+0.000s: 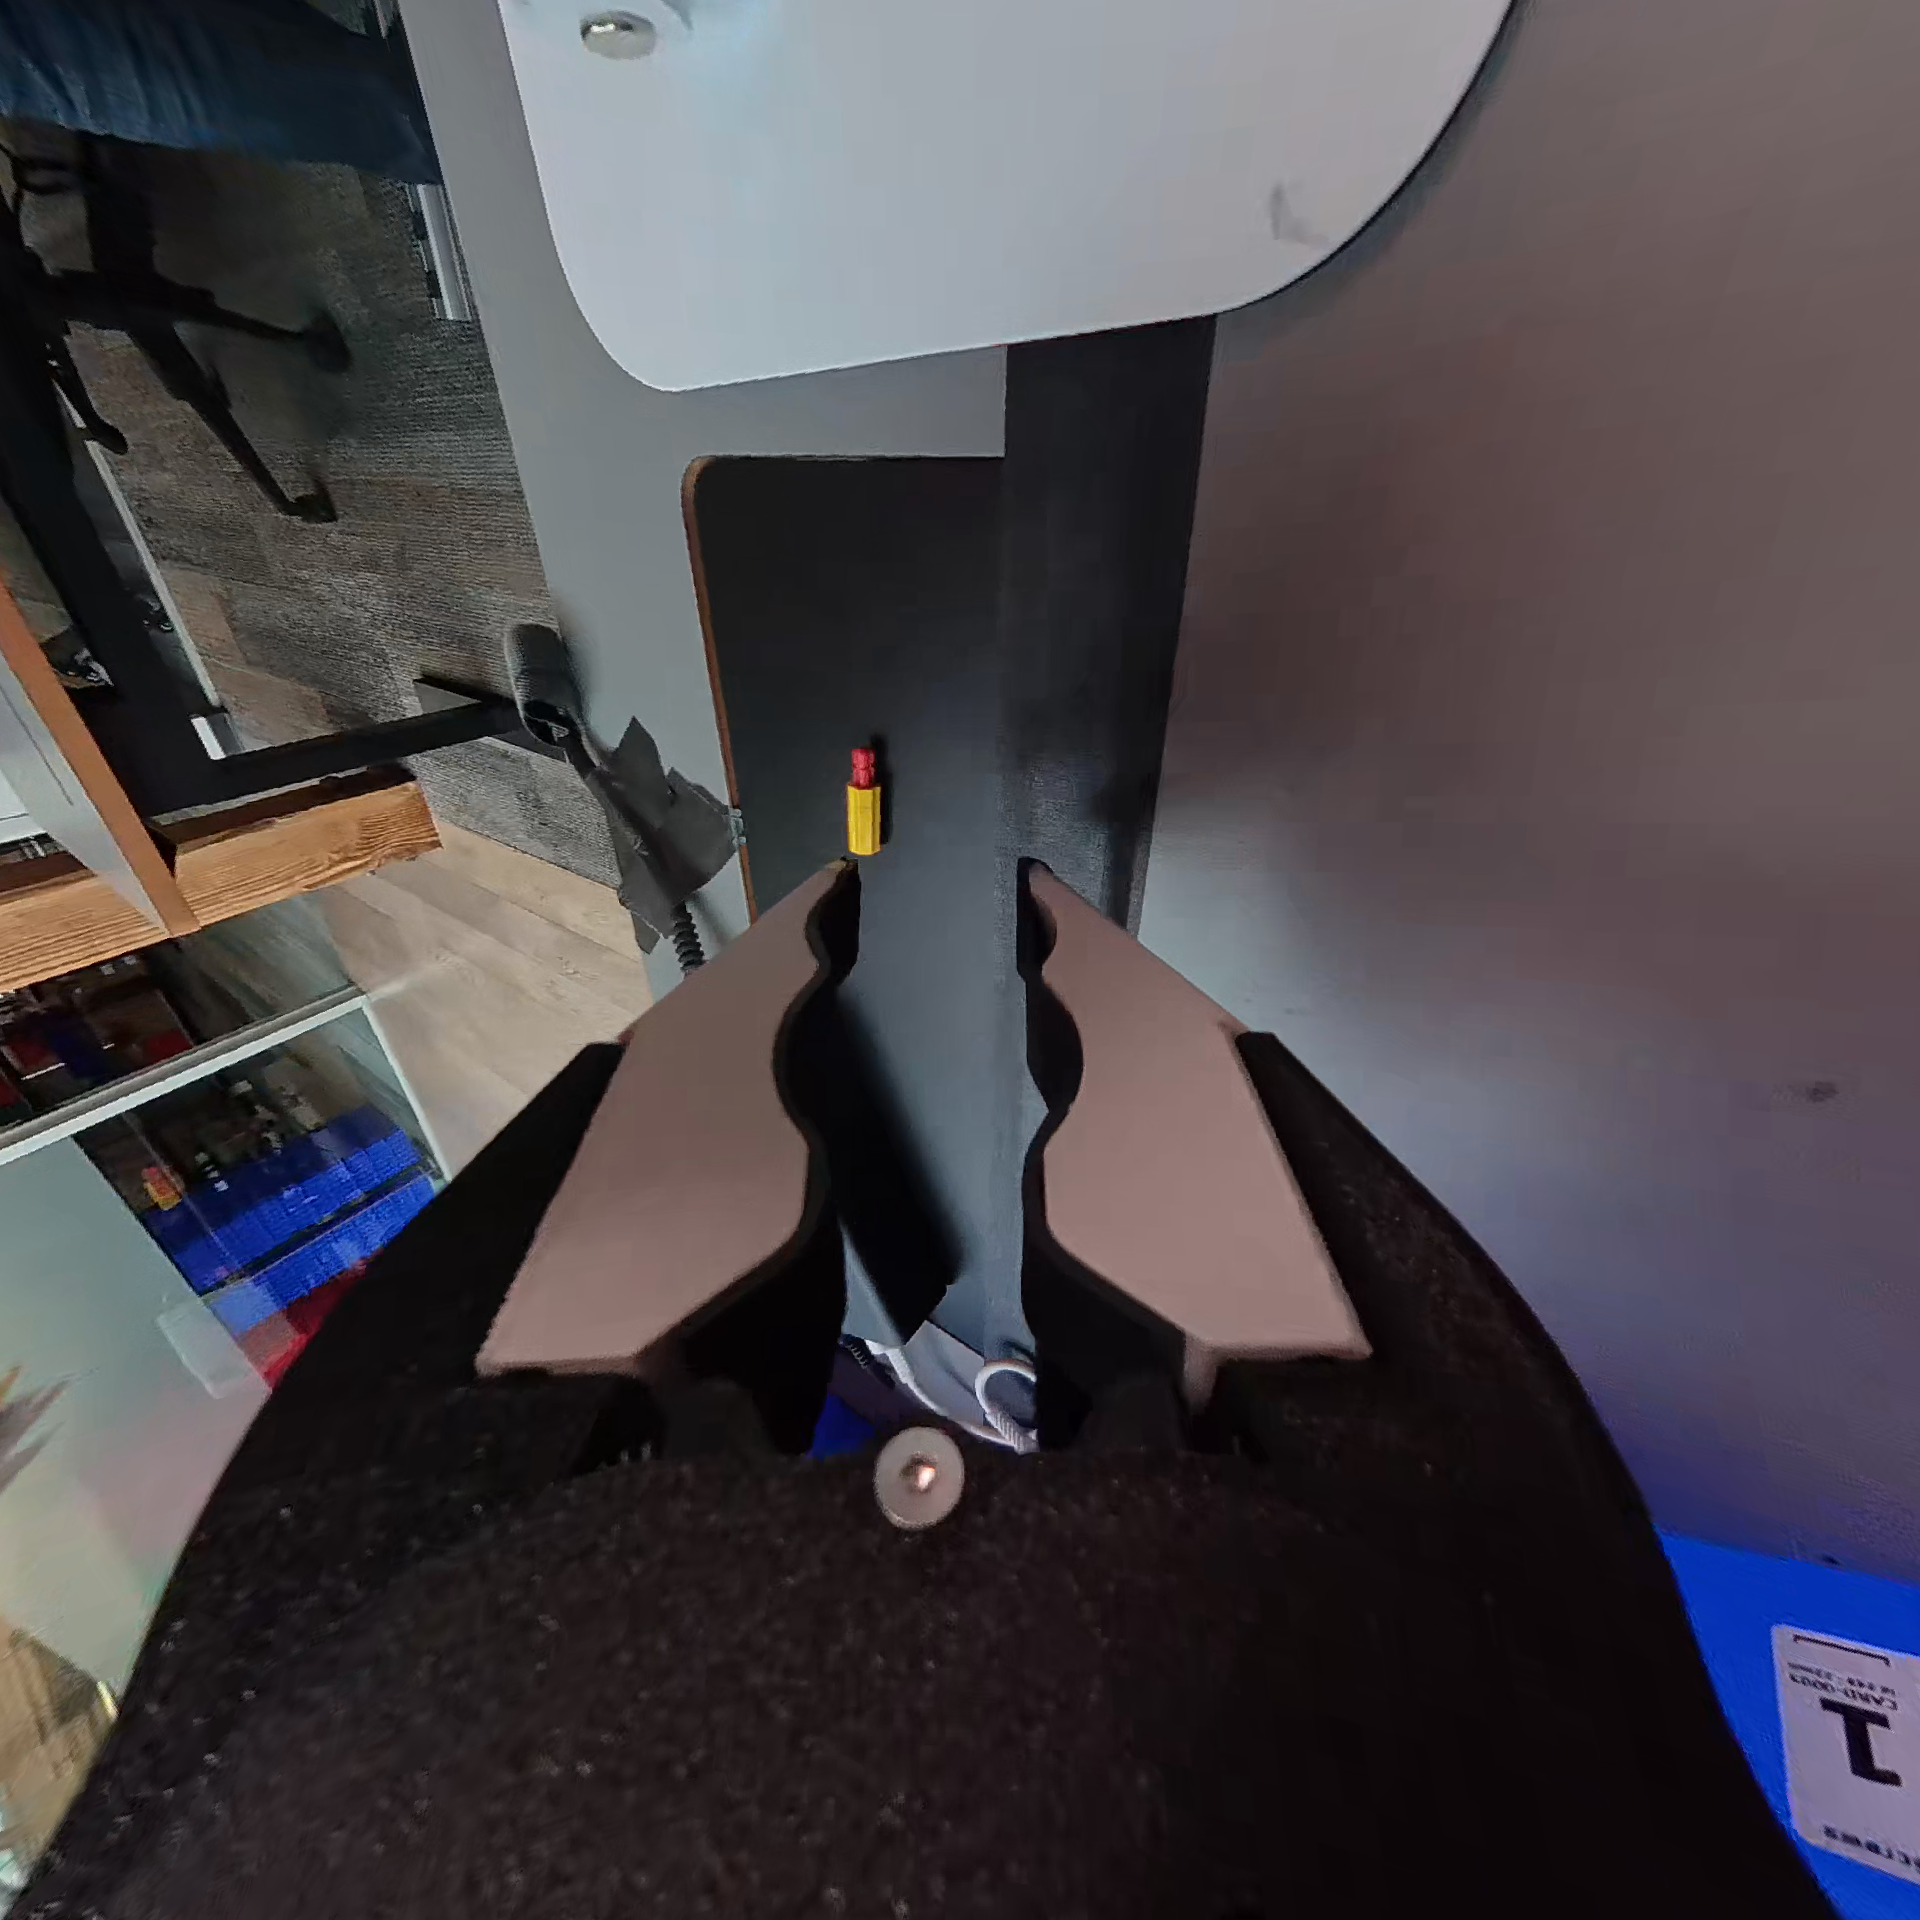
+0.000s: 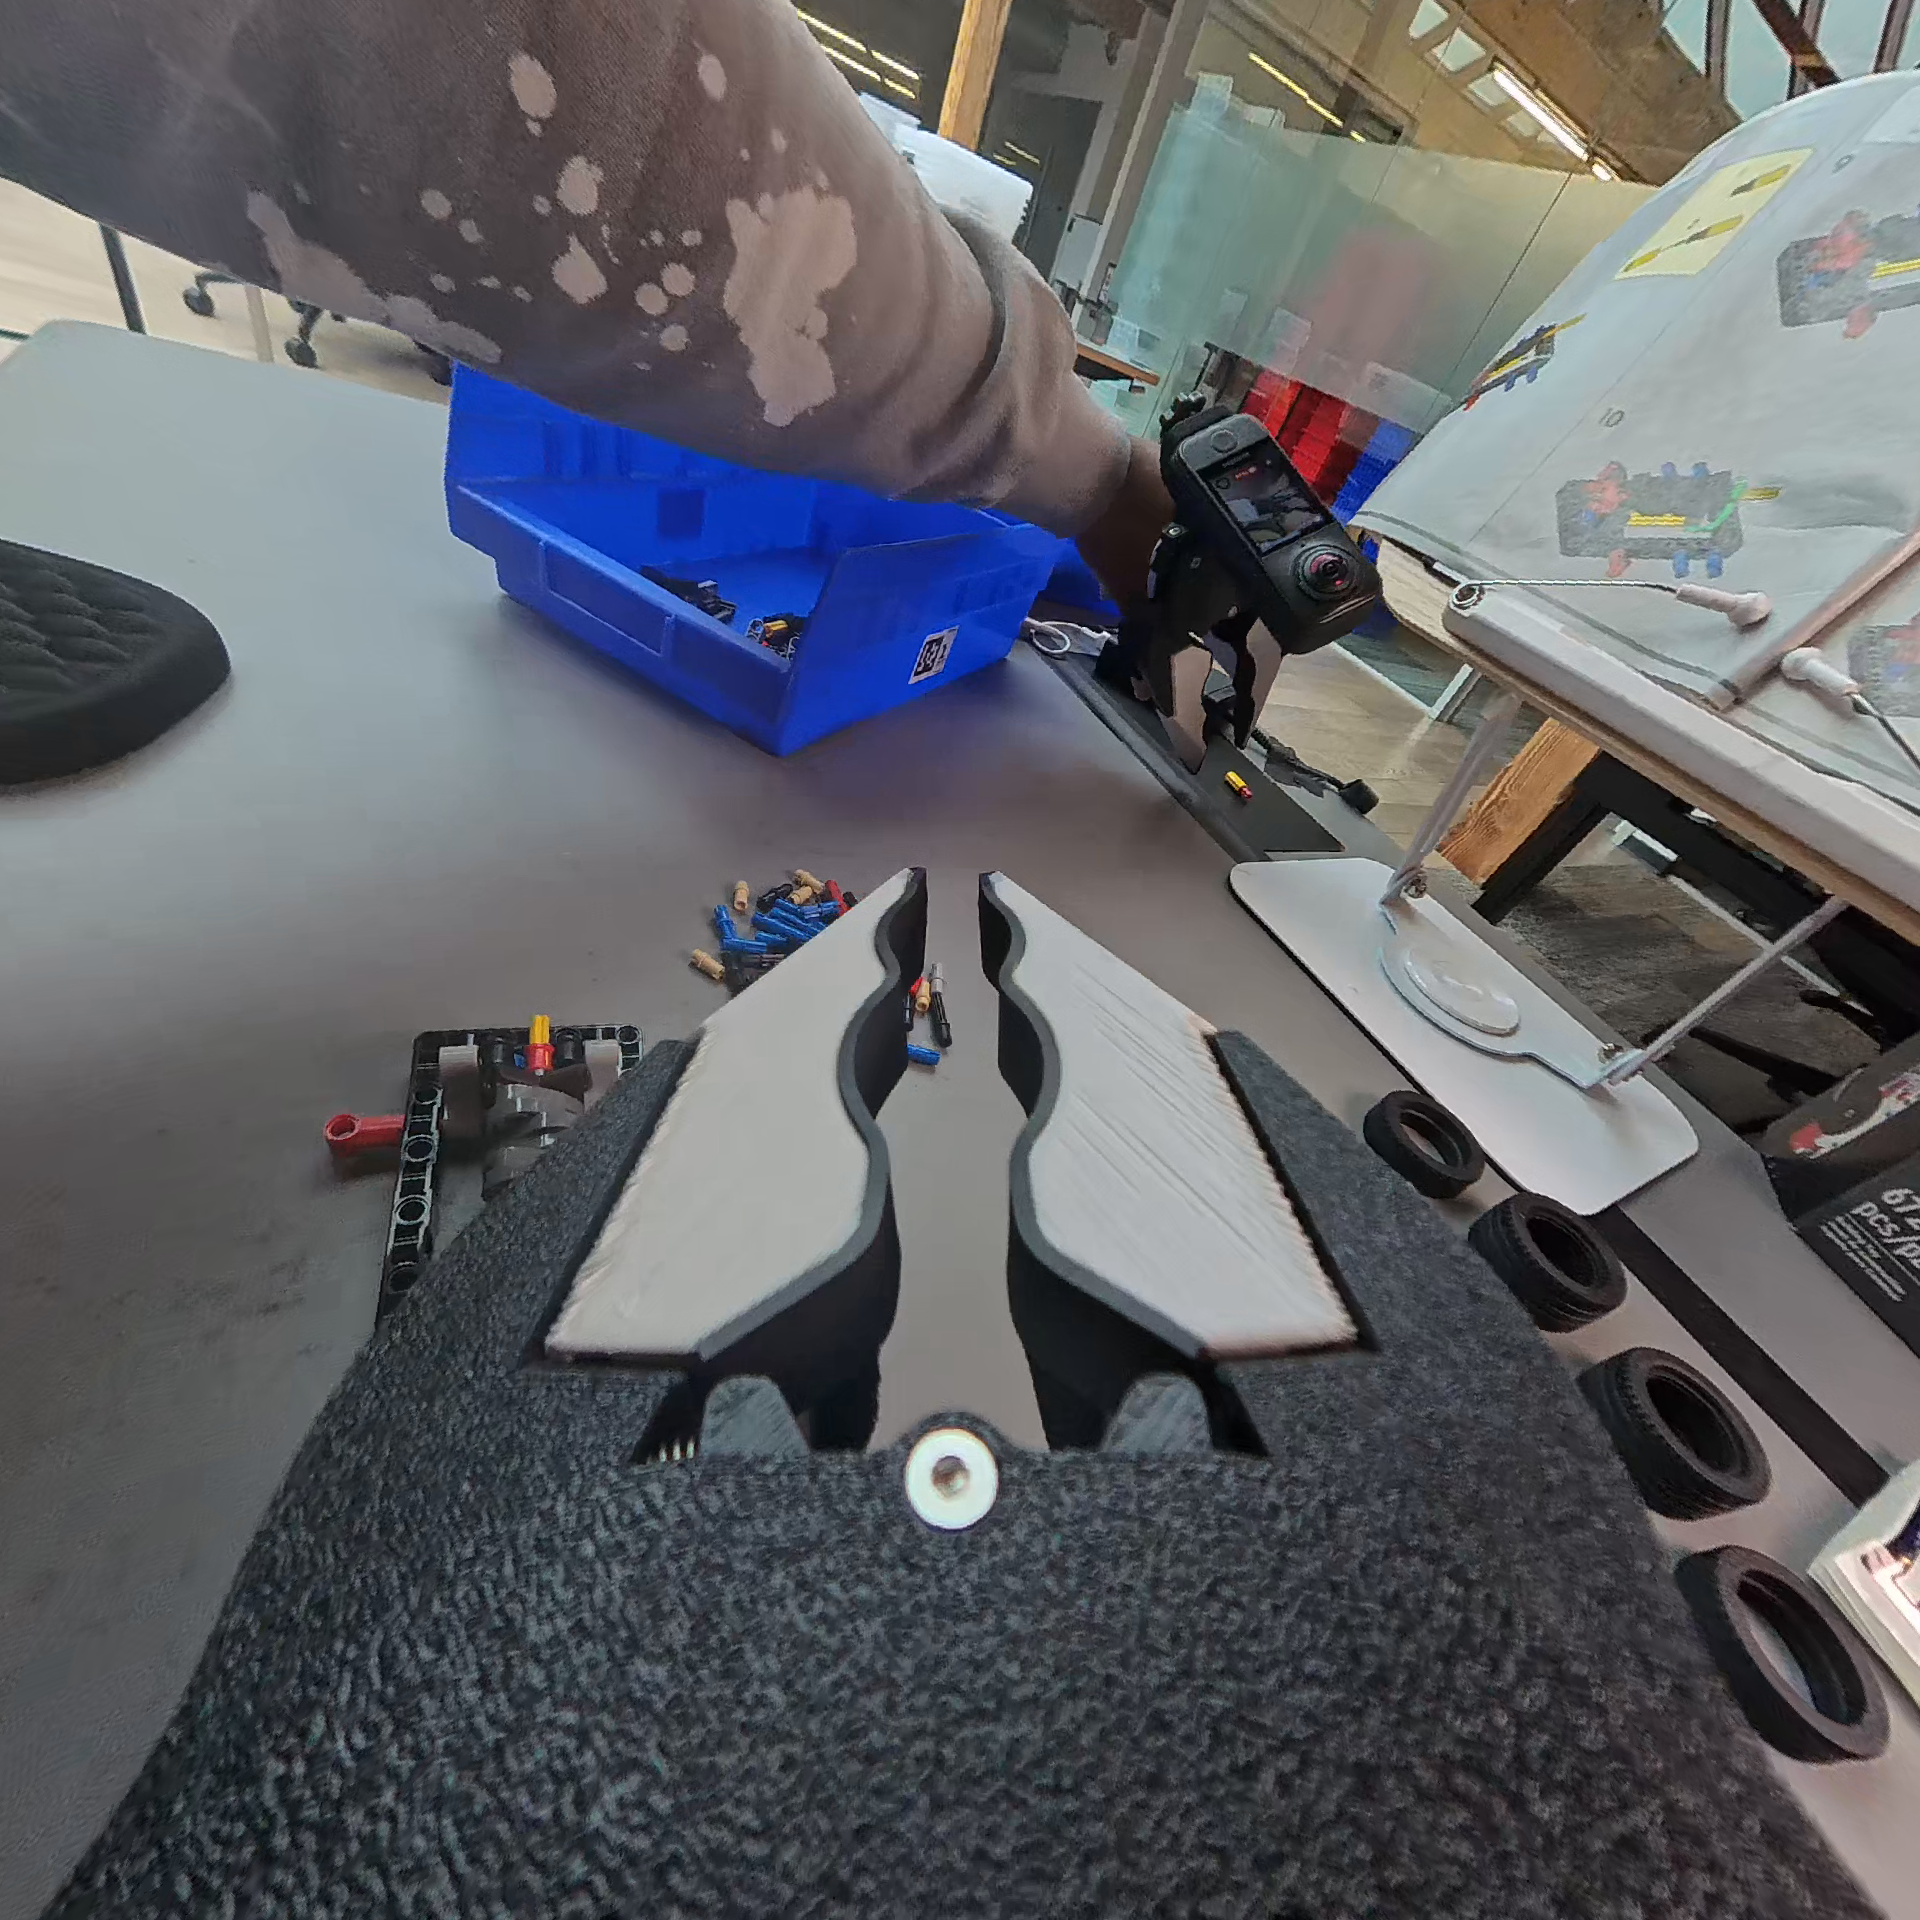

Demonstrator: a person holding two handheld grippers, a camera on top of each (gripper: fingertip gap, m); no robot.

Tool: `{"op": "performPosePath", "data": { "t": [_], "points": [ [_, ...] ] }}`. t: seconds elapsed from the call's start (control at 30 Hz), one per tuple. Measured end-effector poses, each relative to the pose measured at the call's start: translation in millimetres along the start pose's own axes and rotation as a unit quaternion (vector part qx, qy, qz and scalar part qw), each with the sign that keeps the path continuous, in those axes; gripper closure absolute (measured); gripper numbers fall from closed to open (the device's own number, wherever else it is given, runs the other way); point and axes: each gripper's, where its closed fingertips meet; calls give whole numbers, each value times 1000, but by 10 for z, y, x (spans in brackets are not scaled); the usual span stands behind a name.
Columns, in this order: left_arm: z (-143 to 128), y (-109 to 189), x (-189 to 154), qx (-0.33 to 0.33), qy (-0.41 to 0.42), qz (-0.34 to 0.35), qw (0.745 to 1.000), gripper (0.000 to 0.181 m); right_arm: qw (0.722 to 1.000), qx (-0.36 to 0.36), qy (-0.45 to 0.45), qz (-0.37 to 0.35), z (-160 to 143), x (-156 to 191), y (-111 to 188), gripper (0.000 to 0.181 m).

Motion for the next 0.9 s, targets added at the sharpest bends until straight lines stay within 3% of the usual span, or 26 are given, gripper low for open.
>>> {"op": "performPosePath", "data": {
  "t": [0.27, 0.53, 0.67, 0.9],
  "points": [
    [-21, -215, 195, -19, -1, -31, 999, 157, 1000, 7, 0, 0, -62, -40, 13, 172],
    [174, -278, 151, -73, -19, -93, 993, 163, 1000, 17, -21, 13, -196, -17, -34, 172],
    [155, -297, 150, -75, -33, -95, 992, 157, 999, 18, -24, 12, -214, -28, -23, 172],
    [109, -296, 73, -66, -30, -116, 991, 176, 999, 18, -28, 19, -232, -10, -20, 172]
  ]
}}
Point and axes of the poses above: each gripper's, where its closed fingertips meet, y back along the fingers, z out of its top, x = y × z across the jaws, and after that the axes turned 14 degrees about y, right-handed
